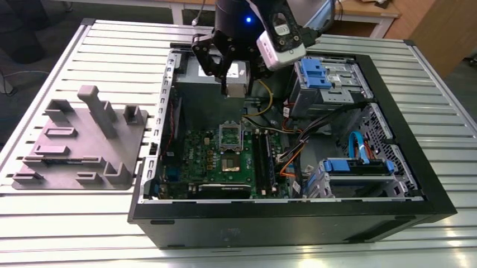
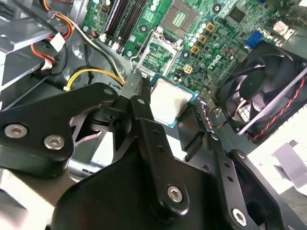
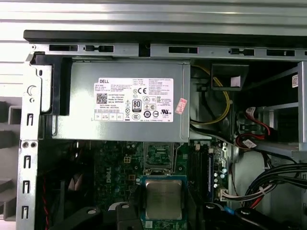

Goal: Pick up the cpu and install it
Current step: 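Pick up the cpu and move it towards the insertion slot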

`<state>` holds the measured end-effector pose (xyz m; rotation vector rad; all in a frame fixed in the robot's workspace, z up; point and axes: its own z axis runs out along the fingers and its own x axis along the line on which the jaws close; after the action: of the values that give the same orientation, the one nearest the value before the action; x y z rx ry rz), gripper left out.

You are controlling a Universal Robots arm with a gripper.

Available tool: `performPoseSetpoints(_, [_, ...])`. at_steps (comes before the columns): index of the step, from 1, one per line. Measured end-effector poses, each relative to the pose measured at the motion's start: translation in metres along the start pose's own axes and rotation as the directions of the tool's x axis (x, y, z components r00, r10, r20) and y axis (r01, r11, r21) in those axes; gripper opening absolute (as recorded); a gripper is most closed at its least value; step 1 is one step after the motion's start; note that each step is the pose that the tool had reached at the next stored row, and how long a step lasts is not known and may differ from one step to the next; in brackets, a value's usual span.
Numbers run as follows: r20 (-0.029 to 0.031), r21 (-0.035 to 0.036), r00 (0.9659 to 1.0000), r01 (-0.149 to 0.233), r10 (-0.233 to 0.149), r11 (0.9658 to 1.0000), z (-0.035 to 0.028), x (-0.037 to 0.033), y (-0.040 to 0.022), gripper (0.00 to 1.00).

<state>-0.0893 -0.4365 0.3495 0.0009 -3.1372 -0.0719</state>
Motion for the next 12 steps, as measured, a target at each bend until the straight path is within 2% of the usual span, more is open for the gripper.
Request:
performPoseSetpoints(5, [0.0001, -0.0004, 1.0, 0.0, 0.0, 1.0, 0.0088, -0.0001, -0.0092, 0.47])
performPoseSetpoints(12, [0.0, -0.0003, 1.0, 0.0, 0.0, 1.0, 0.021, -0.0001, -0.0187, 0.47])
